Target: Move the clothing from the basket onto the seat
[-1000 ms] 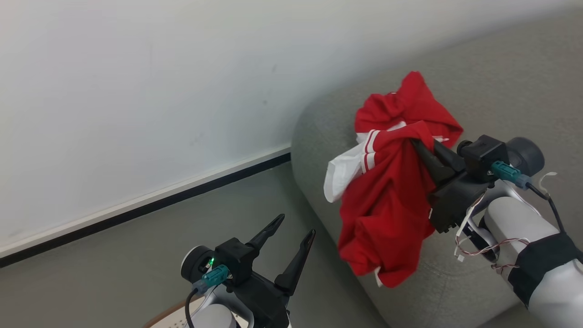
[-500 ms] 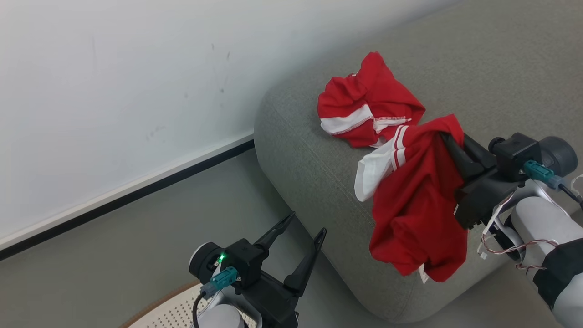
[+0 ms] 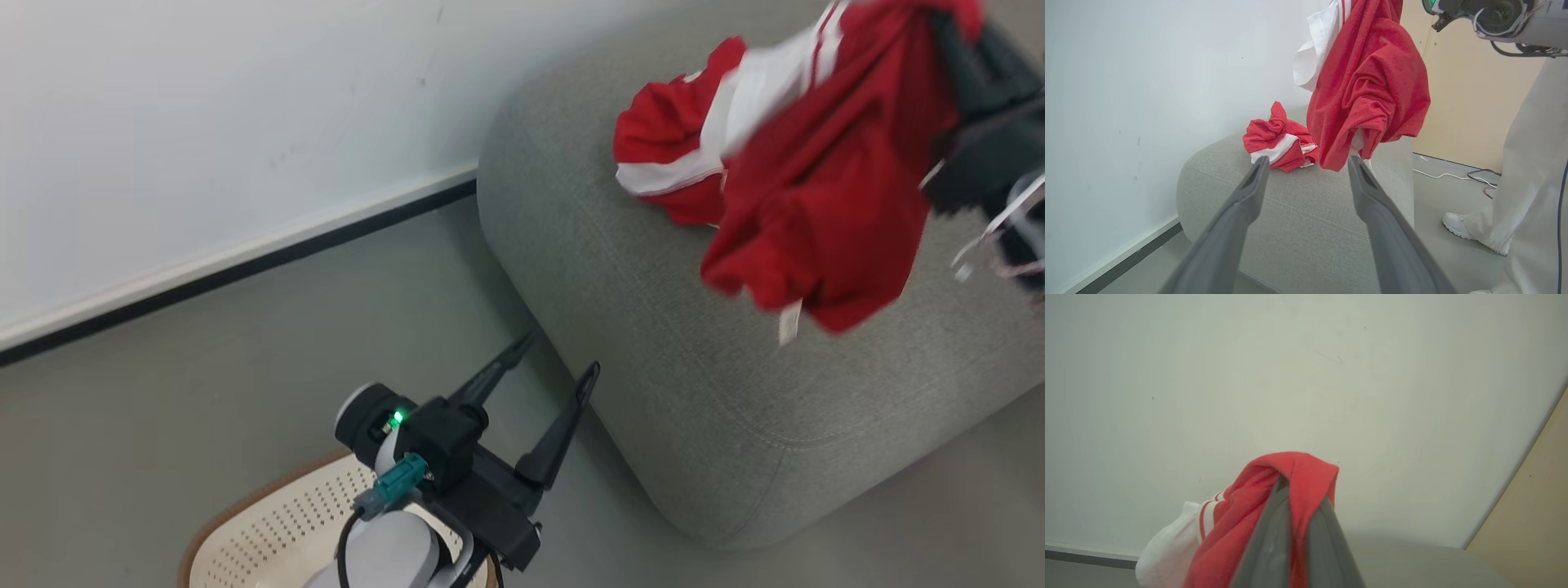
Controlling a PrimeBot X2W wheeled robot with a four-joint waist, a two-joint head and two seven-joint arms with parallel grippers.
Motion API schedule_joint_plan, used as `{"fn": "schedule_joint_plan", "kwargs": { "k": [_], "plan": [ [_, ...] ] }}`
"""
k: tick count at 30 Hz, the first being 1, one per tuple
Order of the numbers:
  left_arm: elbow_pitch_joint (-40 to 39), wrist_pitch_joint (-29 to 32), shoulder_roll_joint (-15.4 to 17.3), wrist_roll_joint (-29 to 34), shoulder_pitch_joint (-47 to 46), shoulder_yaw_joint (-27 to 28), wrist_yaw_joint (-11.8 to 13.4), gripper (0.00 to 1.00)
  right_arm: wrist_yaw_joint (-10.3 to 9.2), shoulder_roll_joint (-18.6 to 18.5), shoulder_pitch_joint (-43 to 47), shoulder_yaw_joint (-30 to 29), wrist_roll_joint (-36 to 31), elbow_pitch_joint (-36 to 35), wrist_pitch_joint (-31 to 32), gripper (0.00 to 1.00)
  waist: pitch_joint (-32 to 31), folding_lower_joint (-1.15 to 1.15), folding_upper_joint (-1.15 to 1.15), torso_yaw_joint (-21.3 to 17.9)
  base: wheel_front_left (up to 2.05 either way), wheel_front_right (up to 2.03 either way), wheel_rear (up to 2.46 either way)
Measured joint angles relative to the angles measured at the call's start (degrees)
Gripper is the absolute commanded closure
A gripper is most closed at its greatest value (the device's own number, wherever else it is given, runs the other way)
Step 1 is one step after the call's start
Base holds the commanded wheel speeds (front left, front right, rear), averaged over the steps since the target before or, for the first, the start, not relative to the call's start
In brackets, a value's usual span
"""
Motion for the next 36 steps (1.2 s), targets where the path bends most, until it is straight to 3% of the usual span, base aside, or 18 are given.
{"fn": "schedule_joint_plan", "kwargs": {
  "k": [10, 20, 27, 36],
  "plan": [
    [-5.5, 2.1, 1.9, 1.7, -4.5, 0.9, 1.0, 0.0, 0.27, -5.6, -16.0, -6.0, 0.2, 6.8, 1.4, 1.0, 7.5, 0.01, 0.0, 3.7, 0.0, 0.0, 0.0],
    [-11.3, 5.1, 2.8, 4.4, -9.6, 0.4, 1.2, 0.0, -1.51, -8.6, -21.0, -7.7, 0.0, 13.8, 2.4, 1.0, 15.5, 0.0, 0.0, 8.4, 0.0, 0.0, 0.0],
    [-14.4, 8.0, 3.0, 5.7, -12.9, -0.2, 1.1, 0.0, -4.02, -8.0, -21.4, -8.5, 0.0, 18.1, 2.3, 1.0, 21.6, 0.0, 0.0, 11.0, 0.0, 0.0, 0.0],
    [-14.6, 10.1, 5.2, 7.4, -15.1, 0.0, 0.8, 0.0, -5.45, -1.1, -19.1, -7.8, 1.1, 24.0, 2.2, 1.0, 29.2, 0.01, 0.01, 12.5, 0.0, 0.0, 0.0]
  ]
}}
